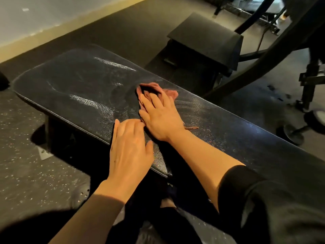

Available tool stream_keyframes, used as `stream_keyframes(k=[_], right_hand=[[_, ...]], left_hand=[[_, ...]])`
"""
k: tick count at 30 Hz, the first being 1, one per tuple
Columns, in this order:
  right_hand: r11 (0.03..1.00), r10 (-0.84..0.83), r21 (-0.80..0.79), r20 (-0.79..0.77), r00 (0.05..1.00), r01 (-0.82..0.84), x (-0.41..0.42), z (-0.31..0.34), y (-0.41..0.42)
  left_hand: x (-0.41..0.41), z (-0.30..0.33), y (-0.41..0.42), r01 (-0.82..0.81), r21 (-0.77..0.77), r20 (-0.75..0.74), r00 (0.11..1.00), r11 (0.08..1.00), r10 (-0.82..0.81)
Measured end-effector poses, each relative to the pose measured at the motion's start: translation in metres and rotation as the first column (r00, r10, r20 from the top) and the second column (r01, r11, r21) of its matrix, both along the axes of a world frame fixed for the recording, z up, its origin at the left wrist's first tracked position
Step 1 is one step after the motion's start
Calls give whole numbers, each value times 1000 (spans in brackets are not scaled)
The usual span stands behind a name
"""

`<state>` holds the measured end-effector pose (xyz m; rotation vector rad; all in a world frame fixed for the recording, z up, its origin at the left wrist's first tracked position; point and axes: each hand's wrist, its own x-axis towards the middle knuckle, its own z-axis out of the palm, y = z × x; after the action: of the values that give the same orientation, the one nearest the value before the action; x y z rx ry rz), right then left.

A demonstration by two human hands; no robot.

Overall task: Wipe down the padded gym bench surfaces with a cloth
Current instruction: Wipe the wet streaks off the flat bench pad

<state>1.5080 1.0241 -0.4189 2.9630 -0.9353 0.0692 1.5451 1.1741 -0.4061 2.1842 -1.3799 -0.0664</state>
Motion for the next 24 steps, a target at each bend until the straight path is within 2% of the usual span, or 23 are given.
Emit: stream_keyframes(k=[2, 4, 6, 8, 10, 17, 20, 22, 24], right_hand=[[999, 35, 7, -5, 999, -35, -25, 2, -10], [999, -40, 24, -15, 999, 40, -51, 10, -17], [985, -121, 117, -34, 992, 124, -68, 26, -16], [939, -191, 311, 119, 974, 147, -77, 42, -12], [892, -307, 418, 279, 910, 173, -85, 55, -11], [819, -517, 429, 265, 814, 381, -101, 64, 3], [837, -499, 324, 124, 858, 440, -100, 67, 7], [886, -432, 212, 53, 901, 412, -100, 71, 13], [894, -433, 182, 110, 894, 411, -102, 81, 17]], left_hand=[[-1, 0, -2, 0, 2, 10, 1000, 1000, 0], [-6, 1, -6, 19, -8, 14, 1000, 1000, -19], [-11, 1, -8, 43, -21, 27, 999, 999, -43], [-13, 2, -9, 65, -25, 42, 997, 998, -63], [-15, 2, -8, 78, -22, 46, 996, 997, -77], [-25, 1, 3, 106, -27, 40, 994, 994, -105], [-28, 2, 7, 108, -33, 41, 993, 994, -107], [-31, 3, 9, 105, -40, 39, 994, 994, -104], [-34, 4, 11, 100, -52, 29, 995, 994, -99]])
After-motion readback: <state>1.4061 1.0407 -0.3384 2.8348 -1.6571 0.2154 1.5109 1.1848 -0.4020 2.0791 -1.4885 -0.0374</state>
